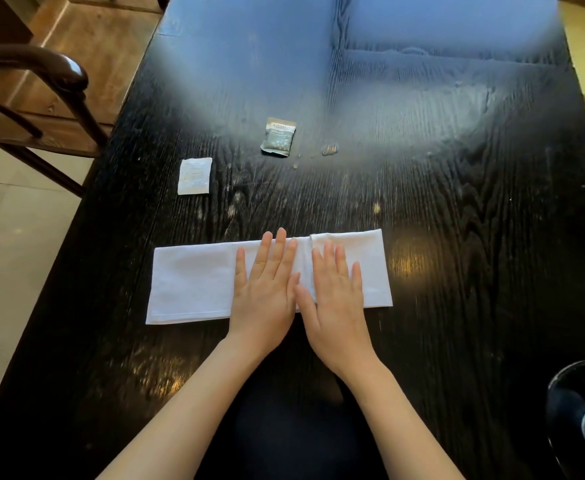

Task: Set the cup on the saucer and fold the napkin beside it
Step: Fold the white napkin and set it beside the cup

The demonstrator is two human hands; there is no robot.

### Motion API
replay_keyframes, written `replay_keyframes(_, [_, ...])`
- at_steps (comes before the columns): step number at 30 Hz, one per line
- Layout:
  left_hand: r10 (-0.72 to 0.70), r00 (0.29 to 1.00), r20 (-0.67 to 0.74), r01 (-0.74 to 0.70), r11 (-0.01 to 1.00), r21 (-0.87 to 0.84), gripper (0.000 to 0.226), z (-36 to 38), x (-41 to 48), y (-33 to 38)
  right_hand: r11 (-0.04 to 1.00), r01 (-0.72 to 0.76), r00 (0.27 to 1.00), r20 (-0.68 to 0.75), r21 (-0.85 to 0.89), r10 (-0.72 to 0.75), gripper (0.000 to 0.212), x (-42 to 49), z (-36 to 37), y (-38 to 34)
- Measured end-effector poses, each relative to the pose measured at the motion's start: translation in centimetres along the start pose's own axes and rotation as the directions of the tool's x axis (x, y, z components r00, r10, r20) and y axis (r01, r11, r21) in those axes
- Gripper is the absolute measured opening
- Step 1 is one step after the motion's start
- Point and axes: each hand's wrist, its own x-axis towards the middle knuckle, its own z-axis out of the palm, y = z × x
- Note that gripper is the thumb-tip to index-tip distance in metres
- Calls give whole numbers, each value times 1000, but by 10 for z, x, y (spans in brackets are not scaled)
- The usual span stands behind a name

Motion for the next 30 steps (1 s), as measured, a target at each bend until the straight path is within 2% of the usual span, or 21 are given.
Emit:
replay_keyframes(2, [-31, 1000, -6, 30, 994, -109, 64, -5, 1, 2, 962, -64, 997, 65, 266, 48, 56, 1, -12, -6])
replay_keyframes(4, [-58, 998, -32, 50, 978, -202, 70, -12, 1, 7, 859, -145, 988, 28, 491, 151, 46, 4, -29, -2])
replay_keyframes(5, [-64, 997, -51, 51, 972, -231, 70, -15, 2, 12, 875, -121, 984, -59, 469, 168, 43, 7, -37, 5])
replay_keyframes(7, [-57, 995, -83, 33, 964, -264, 68, -19, 6, 26, 992, -25, 975, -214, 122, 51, 46, 18, -45, 25])
replay_keyframes(9, [-14, 994, -105, -11, 973, -232, 62, -16, 10, 44, 976, 18, 989, -142, -216, -50, 53, 29, -44, 40])
replay_keyframes(12, [-1, 996, -92, -9, 993, -115, 52, 1, 13, 54, 902, 56, 997, -15, -428, -69, 63, 32, -33, 48])
replay_keyframes(16, [-33, 997, -65, 35, 999, 28, 56, 11, 10, 43, 878, 65, 998, 13, -474, -67, 63, 31, -31, 53])
replay_keyframes(22, [-29, 998, -62, 31, 999, 32, 54, 11, 9, 44, 891, -20, 1000, -17, -455, 14, 64, 11, -38, 62])
replay_keyframes(26, [-34, 997, -65, 37, 998, 49, 54, 12, 9, 45, 883, -76, 997, -52, -464, 58, 72, 35, -36, 56])
replay_keyframes(30, [-40, 998, -38, 42, 998, 57, 54, 11, 8, 44, 883, -60, 998, -58, -466, 37, 70, 39, -36, 60])
